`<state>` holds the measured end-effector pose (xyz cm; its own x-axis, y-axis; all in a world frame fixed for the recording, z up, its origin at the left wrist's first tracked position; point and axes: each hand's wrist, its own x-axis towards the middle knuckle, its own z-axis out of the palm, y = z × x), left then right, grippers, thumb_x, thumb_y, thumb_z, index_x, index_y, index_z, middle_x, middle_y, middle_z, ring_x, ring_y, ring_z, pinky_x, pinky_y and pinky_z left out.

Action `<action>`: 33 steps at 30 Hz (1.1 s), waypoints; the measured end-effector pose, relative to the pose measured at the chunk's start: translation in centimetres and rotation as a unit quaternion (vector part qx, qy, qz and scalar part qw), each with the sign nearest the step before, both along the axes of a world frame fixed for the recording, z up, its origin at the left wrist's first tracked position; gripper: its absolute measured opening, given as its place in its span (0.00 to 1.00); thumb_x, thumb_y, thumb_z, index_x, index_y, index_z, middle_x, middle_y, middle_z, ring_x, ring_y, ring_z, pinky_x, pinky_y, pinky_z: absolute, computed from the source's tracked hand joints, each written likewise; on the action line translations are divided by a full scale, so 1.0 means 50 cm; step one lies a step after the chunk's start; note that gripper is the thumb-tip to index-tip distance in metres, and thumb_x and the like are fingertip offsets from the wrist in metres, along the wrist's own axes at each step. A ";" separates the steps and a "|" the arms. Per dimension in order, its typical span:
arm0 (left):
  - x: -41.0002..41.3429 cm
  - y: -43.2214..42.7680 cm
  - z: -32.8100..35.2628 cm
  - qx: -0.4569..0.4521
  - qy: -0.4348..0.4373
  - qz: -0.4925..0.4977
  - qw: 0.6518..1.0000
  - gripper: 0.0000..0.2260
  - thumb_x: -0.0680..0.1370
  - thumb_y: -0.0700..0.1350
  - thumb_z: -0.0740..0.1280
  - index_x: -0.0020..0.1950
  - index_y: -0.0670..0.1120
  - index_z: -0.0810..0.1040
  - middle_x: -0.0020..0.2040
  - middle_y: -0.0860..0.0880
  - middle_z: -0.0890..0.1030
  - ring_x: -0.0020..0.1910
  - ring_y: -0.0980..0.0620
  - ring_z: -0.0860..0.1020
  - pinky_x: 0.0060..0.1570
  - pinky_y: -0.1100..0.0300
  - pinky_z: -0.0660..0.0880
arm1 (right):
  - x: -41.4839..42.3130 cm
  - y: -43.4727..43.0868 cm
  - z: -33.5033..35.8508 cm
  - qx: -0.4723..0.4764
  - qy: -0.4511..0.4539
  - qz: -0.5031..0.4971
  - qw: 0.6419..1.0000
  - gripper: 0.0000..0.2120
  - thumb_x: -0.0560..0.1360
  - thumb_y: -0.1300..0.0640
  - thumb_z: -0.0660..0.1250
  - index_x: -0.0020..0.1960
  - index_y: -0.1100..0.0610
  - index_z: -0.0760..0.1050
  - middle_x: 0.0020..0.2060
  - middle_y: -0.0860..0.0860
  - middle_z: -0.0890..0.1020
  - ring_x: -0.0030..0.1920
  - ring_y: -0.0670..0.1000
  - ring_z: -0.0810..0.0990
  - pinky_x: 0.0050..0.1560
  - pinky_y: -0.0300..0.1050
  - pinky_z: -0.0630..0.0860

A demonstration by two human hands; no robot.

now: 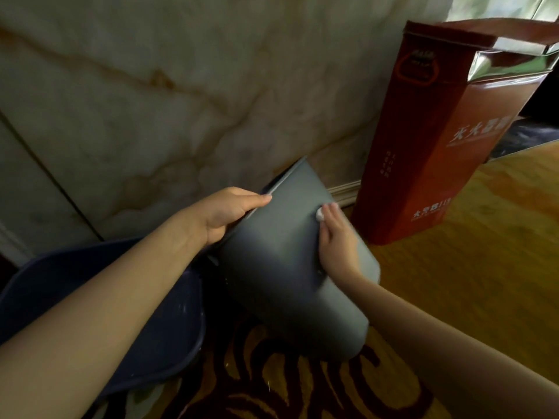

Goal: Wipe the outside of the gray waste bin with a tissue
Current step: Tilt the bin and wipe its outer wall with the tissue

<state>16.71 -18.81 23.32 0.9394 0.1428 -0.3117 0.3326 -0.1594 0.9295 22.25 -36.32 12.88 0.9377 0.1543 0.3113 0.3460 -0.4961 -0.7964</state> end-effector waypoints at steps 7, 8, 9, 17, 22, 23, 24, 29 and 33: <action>0.020 -0.015 0.012 0.043 0.024 -0.009 0.999 0.13 0.80 0.43 0.59 0.59 0.36 0.76 0.45 0.43 0.81 0.41 0.50 0.80 0.43 0.60 0.78 | -0.145 0.013 -0.024 -0.116 -0.128 0.159 0.972 0.23 0.80 0.47 0.48 0.74 0.50 0.51 0.73 0.43 0.52 0.74 0.39 0.47 0.71 0.30 0.41; 0.022 -0.020 0.012 0.062 0.021 -0.007 0.998 0.13 0.80 0.41 0.59 0.60 0.36 0.75 0.48 0.42 0.81 0.43 0.49 0.79 0.44 0.58 0.78 | -0.149 -0.003 -0.040 -0.135 -0.136 0.148 0.970 0.22 0.81 0.49 0.49 0.73 0.50 0.50 0.73 0.43 0.52 0.74 0.41 0.48 0.71 0.32 0.42; 0.024 -0.025 0.010 0.075 0.016 0.000 0.997 0.14 0.80 0.41 0.58 0.61 0.36 0.74 0.50 0.41 0.80 0.44 0.49 0.79 0.45 0.58 0.78 | -0.148 -0.024 -0.056 -0.141 -0.121 0.122 0.975 0.21 0.81 0.51 0.50 0.73 0.51 0.50 0.73 0.45 0.52 0.74 0.42 0.49 0.71 0.33 0.42; 0.017 -0.048 -0.005 0.130 -0.016 0.036 0.991 0.16 0.80 0.43 0.58 0.64 0.36 0.73 0.63 0.38 0.77 0.63 0.43 0.74 0.66 0.47 0.69 | -0.180 -0.101 -0.114 -0.073 0.167 -0.052 0.982 0.25 0.81 0.47 0.46 0.75 0.52 0.46 0.76 0.48 0.48 0.73 0.42 0.43 0.71 0.39 0.42; -0.003 -0.056 -0.018 0.137 -0.059 0.062 0.987 0.16 0.80 0.43 0.59 0.63 0.35 0.74 0.61 0.39 0.78 0.63 0.45 0.74 0.68 0.47 0.66 | -0.234 0.047 -0.006 -0.054 -0.020 0.076 0.995 0.28 0.79 0.42 0.43 0.75 0.51 0.43 0.73 0.44 0.40 0.73 0.42 0.36 0.72 0.40 0.38; -0.007 -0.054 -0.021 0.136 -0.071 0.067 0.986 0.16 0.80 0.43 0.59 0.64 0.35 0.73 0.62 0.41 0.77 0.64 0.46 0.73 0.69 0.51 0.66 | -0.233 0.070 0.013 -0.071 -0.058 0.100 0.991 0.28 0.79 0.42 0.41 0.75 0.53 0.44 0.74 0.45 0.41 0.74 0.43 0.36 0.72 0.40 0.38; -0.012 -0.053 -0.022 0.140 -0.083 0.071 0.984 0.16 0.80 0.42 0.58 0.64 0.36 0.73 0.61 0.44 0.77 0.63 0.50 0.73 0.67 0.56 0.66 | -0.230 0.085 0.025 -0.088 -0.090 0.121 0.985 0.28 0.78 0.43 0.40 0.75 0.54 0.45 0.74 0.47 0.42 0.74 0.43 0.36 0.72 0.39 0.36; -0.031 -0.040 -0.029 0.179 -0.117 0.039 0.976 0.05 0.80 0.44 0.56 0.48 0.46 0.70 0.45 0.45 0.69 0.45 0.50 0.67 0.47 0.57 0.63 | -0.162 0.027 -0.029 -0.081 -0.064 0.080 0.991 0.24 0.81 0.51 0.48 0.75 0.56 0.52 0.74 0.47 0.48 0.74 0.43 0.43 0.73 0.39 0.39; -0.038 -0.051 -0.036 0.274 -0.145 0.029 0.950 0.17 0.80 0.46 0.55 0.47 0.34 0.76 0.40 0.40 0.74 0.41 0.47 0.73 0.42 0.57 0.66 | -0.077 -0.079 -0.097 -0.031 0.167 -0.060 0.984 0.23 0.82 0.51 0.44 0.75 0.58 0.52 0.76 0.53 0.51 0.75 0.47 0.47 0.74 0.44 0.42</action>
<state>14.82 -21.35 21.52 0.9600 0.2635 0.0943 0.0988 -0.6345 0.7666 18.41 -40.29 8.06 0.9987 0.0455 -0.0226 0.0072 -0.5680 -0.8230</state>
